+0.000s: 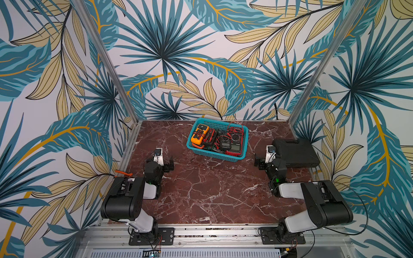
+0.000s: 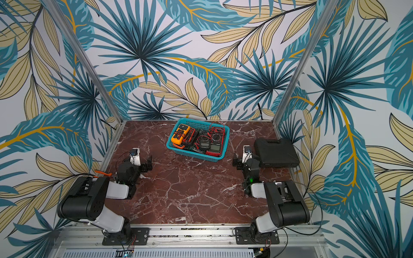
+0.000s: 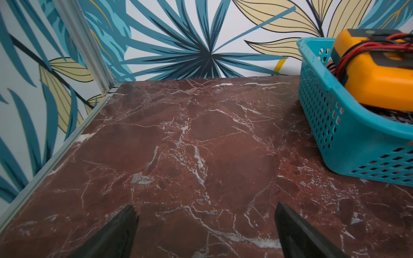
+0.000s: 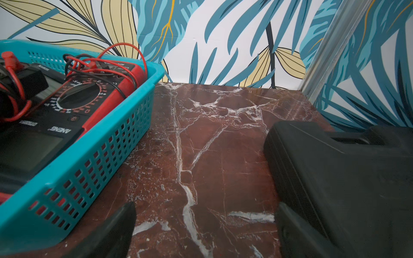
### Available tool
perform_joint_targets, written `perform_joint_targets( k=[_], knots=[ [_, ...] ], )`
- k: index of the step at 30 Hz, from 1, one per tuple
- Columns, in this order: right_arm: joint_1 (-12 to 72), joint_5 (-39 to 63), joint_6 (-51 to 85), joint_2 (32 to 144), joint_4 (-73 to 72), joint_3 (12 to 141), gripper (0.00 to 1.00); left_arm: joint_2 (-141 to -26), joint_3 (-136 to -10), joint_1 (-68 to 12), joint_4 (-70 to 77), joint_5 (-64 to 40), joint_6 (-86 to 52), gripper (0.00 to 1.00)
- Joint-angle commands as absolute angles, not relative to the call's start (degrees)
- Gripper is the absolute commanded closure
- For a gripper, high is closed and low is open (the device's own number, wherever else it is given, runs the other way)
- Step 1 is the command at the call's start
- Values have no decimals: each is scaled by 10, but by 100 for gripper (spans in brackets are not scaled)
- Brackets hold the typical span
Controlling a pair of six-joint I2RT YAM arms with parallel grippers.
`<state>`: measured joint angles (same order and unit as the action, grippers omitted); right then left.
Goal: Put the multimeter into the basket
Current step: Reset both arms
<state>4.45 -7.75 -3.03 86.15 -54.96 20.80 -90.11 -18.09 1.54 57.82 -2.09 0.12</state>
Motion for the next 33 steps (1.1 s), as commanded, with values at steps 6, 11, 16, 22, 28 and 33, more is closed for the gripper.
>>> perform_joint_targets(
  k=[6, 11, 16, 22, 28, 33],
  knots=[
    [19, -45, 2, 860, -488, 233, 1, -896, -212, 39, 556, -47, -14, 0],
    [18, -83, 17, 861, -477, 238, 1, -896, -211, 38, 557, -45, -15, 0],
    [18, -83, 17, 861, -478, 238, 0, -896, -212, 39, 556, -45, -15, 0],
    [18, -83, 17, 861, -478, 238, 0, -896, -212, 38, 556, -45, -15, 0],
    [18, -83, 17, 861, -478, 238, 1, -896, -212, 37, 555, -45, -13, 0],
    [18, -83, 17, 861, -478, 238, 1, -896, -212, 37, 555, -45, -13, 0]
  ],
)
